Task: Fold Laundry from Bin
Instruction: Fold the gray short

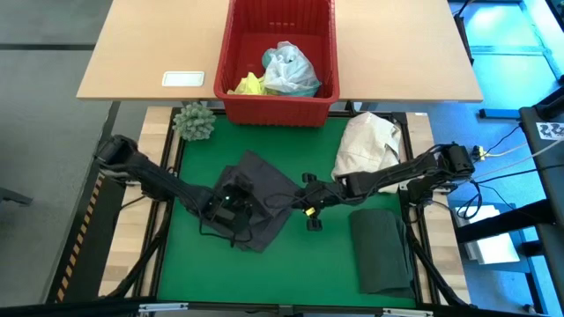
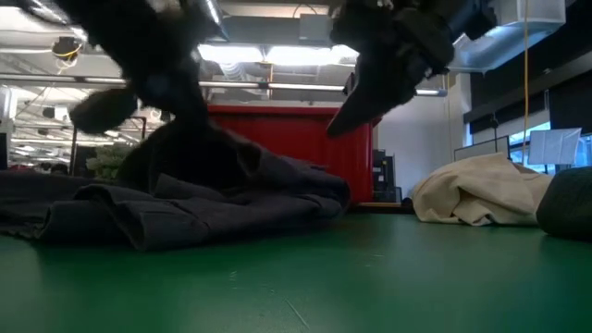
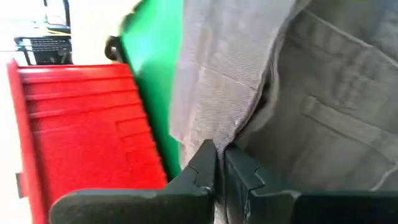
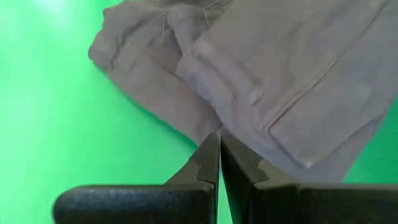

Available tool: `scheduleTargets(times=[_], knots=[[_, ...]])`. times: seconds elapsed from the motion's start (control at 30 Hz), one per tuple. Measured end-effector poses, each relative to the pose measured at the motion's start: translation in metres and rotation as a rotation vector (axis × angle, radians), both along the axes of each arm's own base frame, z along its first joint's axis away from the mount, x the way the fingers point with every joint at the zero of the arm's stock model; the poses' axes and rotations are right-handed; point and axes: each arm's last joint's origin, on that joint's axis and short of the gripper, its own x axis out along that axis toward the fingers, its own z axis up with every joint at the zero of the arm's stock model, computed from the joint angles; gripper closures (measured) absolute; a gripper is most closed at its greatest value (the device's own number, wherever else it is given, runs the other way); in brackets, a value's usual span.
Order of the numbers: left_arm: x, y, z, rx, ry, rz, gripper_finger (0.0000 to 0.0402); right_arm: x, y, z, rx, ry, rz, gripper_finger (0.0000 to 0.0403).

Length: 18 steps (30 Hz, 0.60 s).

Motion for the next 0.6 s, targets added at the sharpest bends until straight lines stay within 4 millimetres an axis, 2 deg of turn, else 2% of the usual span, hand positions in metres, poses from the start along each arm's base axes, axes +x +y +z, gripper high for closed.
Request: scheduleTargets(times=[0.17,0.33,0.6], knots=[[-0.004,-0.003,0.030,-0.013,-0.037,-0.013,0.0399,-0.003,0.005,-0.013,0.113,-0.119,0.167,0.0386],[-0.009,-0.006,0.052,-0.016,-0.045,-0.028,0.0400,-0.003,0.004,-0.026,0.120,-0.189,0.138,0.0386],[-0.017,-0.012,0.061,-0.062,-0.017,-0.016,0.0400,0.004,0.002,-0.047,0.048,-0.148,0.053,0.0386]])
